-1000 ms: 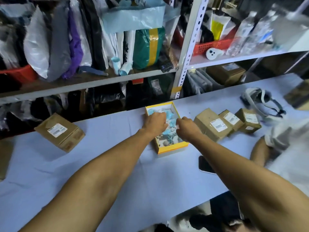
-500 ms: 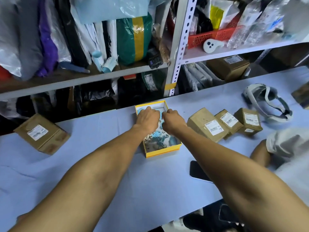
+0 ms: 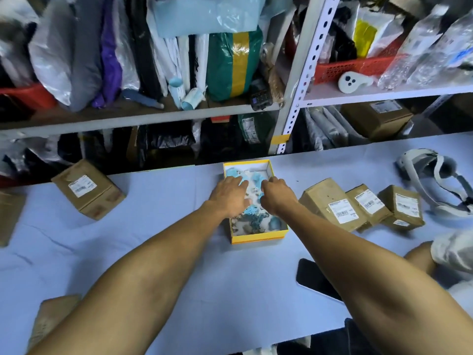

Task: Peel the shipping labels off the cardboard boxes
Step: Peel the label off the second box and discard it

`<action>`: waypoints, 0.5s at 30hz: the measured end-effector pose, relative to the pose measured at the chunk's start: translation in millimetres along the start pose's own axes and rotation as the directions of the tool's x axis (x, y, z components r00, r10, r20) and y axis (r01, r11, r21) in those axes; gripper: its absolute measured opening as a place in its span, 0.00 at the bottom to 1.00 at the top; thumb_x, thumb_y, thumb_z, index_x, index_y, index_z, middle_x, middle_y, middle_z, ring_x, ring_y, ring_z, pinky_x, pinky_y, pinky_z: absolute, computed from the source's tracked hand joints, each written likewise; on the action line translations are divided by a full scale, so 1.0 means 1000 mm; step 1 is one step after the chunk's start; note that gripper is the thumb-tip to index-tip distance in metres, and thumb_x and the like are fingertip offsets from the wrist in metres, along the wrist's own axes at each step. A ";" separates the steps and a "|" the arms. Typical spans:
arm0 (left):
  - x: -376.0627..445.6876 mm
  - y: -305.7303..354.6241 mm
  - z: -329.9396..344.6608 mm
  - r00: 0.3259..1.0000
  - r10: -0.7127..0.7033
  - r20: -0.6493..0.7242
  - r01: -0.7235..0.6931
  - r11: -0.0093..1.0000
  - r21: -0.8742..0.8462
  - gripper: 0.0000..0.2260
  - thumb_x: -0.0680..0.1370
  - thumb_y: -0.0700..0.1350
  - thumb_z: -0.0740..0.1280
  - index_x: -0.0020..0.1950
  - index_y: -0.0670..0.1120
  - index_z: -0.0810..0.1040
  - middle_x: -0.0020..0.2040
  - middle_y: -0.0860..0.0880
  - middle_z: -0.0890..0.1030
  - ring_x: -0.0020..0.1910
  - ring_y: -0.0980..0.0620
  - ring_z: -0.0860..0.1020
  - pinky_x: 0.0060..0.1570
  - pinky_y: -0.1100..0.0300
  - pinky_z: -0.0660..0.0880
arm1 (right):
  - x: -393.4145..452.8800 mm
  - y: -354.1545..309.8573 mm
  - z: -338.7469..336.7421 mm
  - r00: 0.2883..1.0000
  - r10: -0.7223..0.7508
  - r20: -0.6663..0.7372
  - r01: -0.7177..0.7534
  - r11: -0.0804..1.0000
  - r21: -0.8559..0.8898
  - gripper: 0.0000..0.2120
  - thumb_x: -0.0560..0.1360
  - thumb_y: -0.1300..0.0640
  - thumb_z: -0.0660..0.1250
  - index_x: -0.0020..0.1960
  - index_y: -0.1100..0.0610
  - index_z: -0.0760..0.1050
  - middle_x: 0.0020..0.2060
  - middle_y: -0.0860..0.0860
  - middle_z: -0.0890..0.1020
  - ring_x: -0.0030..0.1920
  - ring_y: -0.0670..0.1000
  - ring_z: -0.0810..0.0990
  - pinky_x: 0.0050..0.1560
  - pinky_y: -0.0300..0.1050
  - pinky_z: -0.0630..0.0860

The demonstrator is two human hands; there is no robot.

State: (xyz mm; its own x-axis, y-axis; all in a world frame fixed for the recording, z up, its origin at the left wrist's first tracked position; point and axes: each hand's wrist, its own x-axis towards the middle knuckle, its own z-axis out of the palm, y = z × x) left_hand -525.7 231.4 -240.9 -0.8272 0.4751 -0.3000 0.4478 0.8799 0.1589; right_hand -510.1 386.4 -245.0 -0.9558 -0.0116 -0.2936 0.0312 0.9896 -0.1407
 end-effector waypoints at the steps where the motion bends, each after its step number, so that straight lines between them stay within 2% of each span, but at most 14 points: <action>1: -0.008 -0.005 0.004 1.000 -0.021 0.000 0.021 1.000 -0.010 0.27 0.81 0.57 0.59 0.75 0.44 0.63 0.75 0.42 0.65 0.72 0.41 0.63 0.71 0.47 0.62 | 0.001 -0.004 0.001 1.000 -0.012 0.000 0.012 1.000 -0.001 0.16 0.75 0.60 0.61 0.62 0.62 0.71 0.59 0.60 0.73 0.61 0.63 0.71 0.57 0.55 0.72; 3: -0.035 -0.024 0.013 0.995 -0.093 -0.020 0.093 0.995 -0.043 0.28 0.80 0.57 0.61 0.76 0.45 0.62 0.75 0.42 0.63 0.73 0.41 0.62 0.72 0.48 0.61 | 0.003 -0.026 0.004 0.998 -0.064 -0.004 0.064 0.998 0.007 0.15 0.75 0.60 0.61 0.60 0.62 0.72 0.57 0.60 0.74 0.60 0.63 0.72 0.55 0.53 0.73; 8: -0.141 -0.095 0.046 0.946 -0.320 0.054 0.324 0.937 -0.129 0.32 0.81 0.57 0.59 0.80 0.45 0.52 0.81 0.43 0.50 0.79 0.43 0.51 0.77 0.51 0.49 | -0.022 -0.109 0.038 0.979 -0.187 0.076 0.178 0.977 0.116 0.13 0.73 0.61 0.61 0.56 0.62 0.75 0.55 0.61 0.78 0.57 0.63 0.76 0.51 0.49 0.73; 11: -0.213 -0.141 0.069 0.879 -0.469 0.086 0.477 0.867 -0.146 0.33 0.81 0.58 0.58 0.80 0.45 0.51 0.81 0.43 0.49 0.79 0.43 0.50 0.77 0.51 0.48 | -0.046 -0.164 0.069 0.945 -0.293 0.148 0.280 0.955 0.101 0.14 0.75 0.58 0.60 0.59 0.62 0.74 0.58 0.59 0.77 0.60 0.61 0.75 0.56 0.48 0.72; 15: -0.310 -0.199 0.100 0.768 -0.633 0.099 0.641 0.757 -0.124 0.33 0.80 0.56 0.61 0.80 0.44 0.53 0.80 0.41 0.50 0.78 0.42 0.53 0.75 0.51 0.51 | -0.083 -0.253 0.111 0.884 -0.400 0.242 0.379 0.916 0.129 0.16 0.76 0.59 0.59 0.62 0.61 0.72 0.61 0.58 0.76 0.62 0.58 0.74 0.61 0.47 0.72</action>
State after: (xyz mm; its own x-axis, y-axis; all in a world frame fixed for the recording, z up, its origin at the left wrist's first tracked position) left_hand -324.3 -91.4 -273.1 -0.8847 -0.1928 -0.4243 -0.2332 0.9714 0.0448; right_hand -406.2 120.8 -289.6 -0.7867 -0.4407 -0.4323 -0.2958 0.8837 -0.3627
